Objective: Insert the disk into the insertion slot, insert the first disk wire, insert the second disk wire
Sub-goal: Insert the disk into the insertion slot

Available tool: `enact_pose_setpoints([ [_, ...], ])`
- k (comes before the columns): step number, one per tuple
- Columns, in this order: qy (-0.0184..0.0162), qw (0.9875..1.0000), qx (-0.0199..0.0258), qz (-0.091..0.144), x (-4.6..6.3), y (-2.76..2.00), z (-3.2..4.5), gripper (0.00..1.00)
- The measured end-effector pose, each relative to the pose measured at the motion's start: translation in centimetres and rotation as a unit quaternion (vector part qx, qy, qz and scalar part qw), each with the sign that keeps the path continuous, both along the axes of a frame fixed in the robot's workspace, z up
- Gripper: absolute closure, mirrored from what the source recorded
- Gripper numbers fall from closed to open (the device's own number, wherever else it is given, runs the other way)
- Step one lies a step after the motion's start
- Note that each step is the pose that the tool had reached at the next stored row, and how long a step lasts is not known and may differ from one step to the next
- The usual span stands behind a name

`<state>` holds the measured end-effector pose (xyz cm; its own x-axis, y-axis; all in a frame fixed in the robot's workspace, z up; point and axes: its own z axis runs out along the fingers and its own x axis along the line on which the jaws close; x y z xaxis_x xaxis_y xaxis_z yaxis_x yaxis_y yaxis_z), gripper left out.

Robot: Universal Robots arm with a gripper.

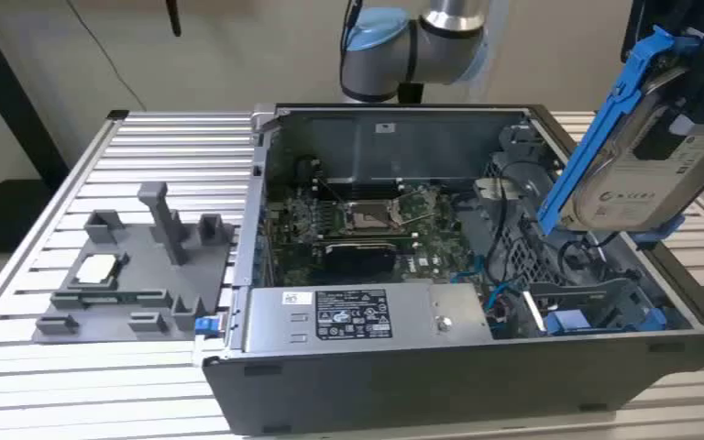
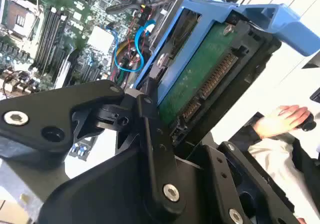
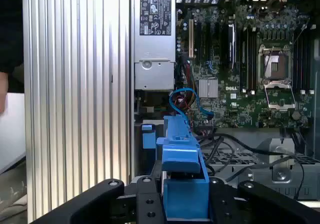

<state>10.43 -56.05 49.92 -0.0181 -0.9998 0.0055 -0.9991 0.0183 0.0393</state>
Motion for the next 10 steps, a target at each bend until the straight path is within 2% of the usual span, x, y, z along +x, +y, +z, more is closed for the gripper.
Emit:
enact_pose_setpoints([
  [10,0.0,1.0,-0.0001,0.0,0.0,0.0,0.0,0.67],
])
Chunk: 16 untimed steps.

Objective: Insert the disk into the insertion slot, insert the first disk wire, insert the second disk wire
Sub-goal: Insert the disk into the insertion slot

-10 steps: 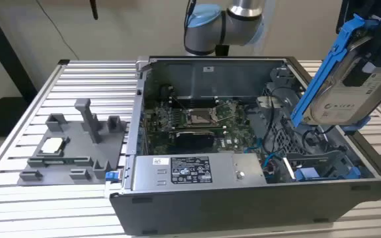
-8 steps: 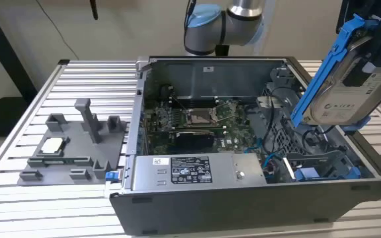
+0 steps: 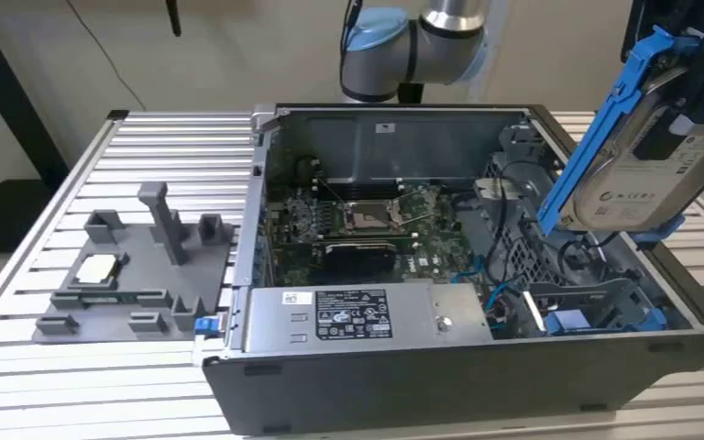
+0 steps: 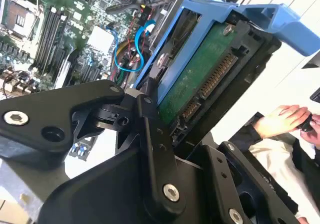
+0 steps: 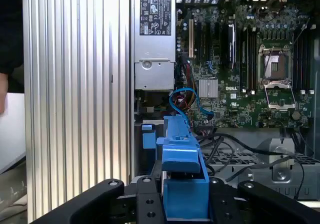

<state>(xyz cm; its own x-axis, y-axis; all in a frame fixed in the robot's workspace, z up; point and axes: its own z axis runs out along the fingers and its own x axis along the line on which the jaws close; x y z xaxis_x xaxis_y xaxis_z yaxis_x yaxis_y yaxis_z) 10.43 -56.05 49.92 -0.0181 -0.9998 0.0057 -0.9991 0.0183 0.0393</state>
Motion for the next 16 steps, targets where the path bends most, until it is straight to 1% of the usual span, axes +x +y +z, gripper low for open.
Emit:
enact_pose_setpoints([
  [4,0.0,1.0,0.0,0.0,0.0,0.0,-0.09,0.67],
  [6,-0.0002,1.0,-0.0001,0.0,0.0,0.0,-0.26,0.67],
  [10,-0.0022,1.0,-0.0002,0.0,0.0,-0.02,-0.79,0.67],
  [16,-0.0046,1.0,-0.0002,0.0,0.0,-0.18,-1.69,0.67],
])
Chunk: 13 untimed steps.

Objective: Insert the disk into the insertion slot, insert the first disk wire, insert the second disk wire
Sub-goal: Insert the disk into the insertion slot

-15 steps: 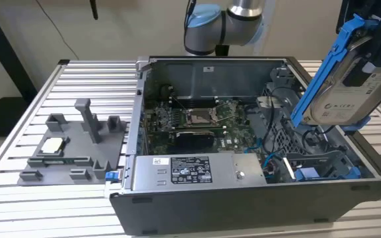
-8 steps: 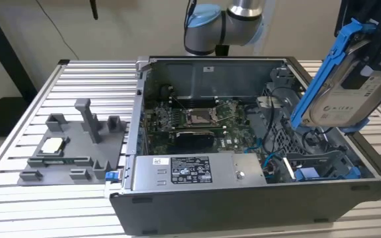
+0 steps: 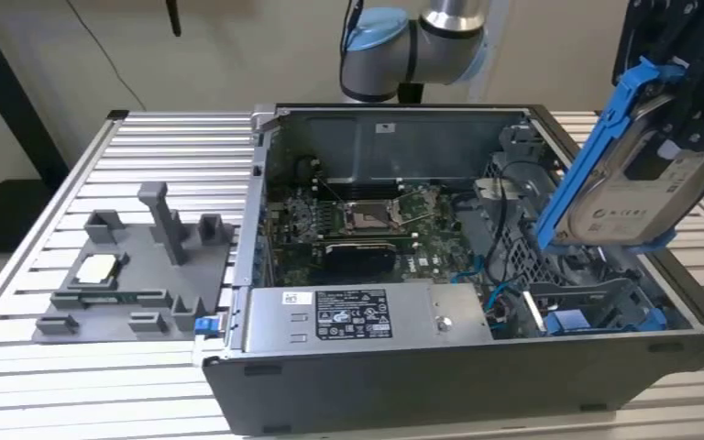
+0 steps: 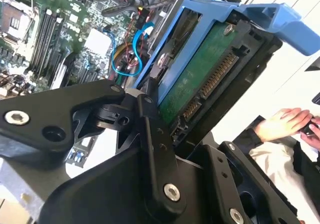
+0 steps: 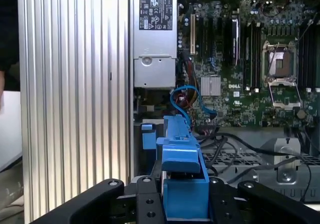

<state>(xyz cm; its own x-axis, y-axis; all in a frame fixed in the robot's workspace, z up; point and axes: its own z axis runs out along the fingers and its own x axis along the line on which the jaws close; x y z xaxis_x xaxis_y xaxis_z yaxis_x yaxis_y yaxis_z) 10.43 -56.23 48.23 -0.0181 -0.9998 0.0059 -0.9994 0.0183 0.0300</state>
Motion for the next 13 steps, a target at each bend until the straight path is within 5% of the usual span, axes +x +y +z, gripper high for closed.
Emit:
enact_pose_setpoints([
  [13,-0.0006,1.0,0.0,0.0,0.13,-0.08,-0.85,0.67],
])
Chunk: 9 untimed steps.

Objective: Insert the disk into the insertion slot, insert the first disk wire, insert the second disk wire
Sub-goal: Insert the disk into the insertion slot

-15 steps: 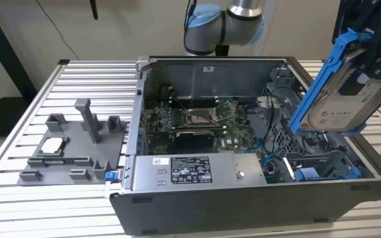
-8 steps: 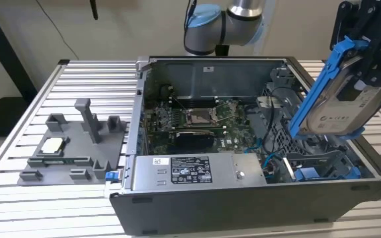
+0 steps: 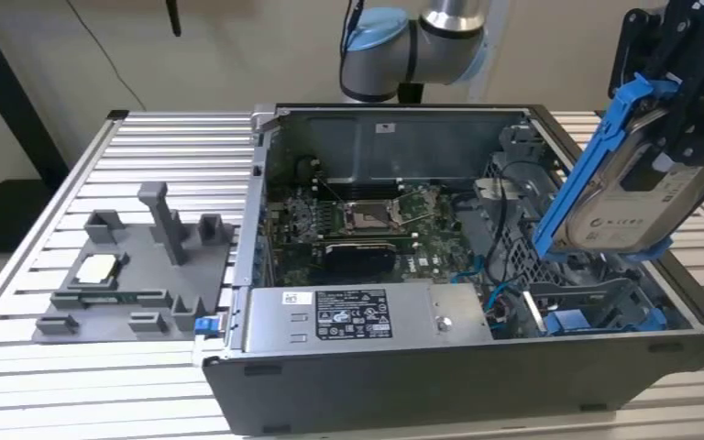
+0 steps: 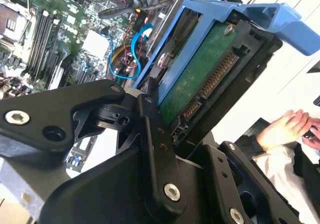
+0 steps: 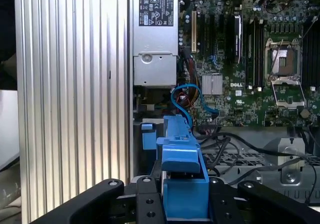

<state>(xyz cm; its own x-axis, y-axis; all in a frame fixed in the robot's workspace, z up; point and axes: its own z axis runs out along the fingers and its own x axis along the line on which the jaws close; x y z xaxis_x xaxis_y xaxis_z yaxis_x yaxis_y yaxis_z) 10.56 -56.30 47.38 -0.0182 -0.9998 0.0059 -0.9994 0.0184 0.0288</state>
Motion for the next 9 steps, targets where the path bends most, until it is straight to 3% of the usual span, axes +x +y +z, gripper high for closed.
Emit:
enact_pose_setpoints([
  [9,-0.0001,1.0,0.0,0.0,0.0,0.0,-0.21,0.67],
])
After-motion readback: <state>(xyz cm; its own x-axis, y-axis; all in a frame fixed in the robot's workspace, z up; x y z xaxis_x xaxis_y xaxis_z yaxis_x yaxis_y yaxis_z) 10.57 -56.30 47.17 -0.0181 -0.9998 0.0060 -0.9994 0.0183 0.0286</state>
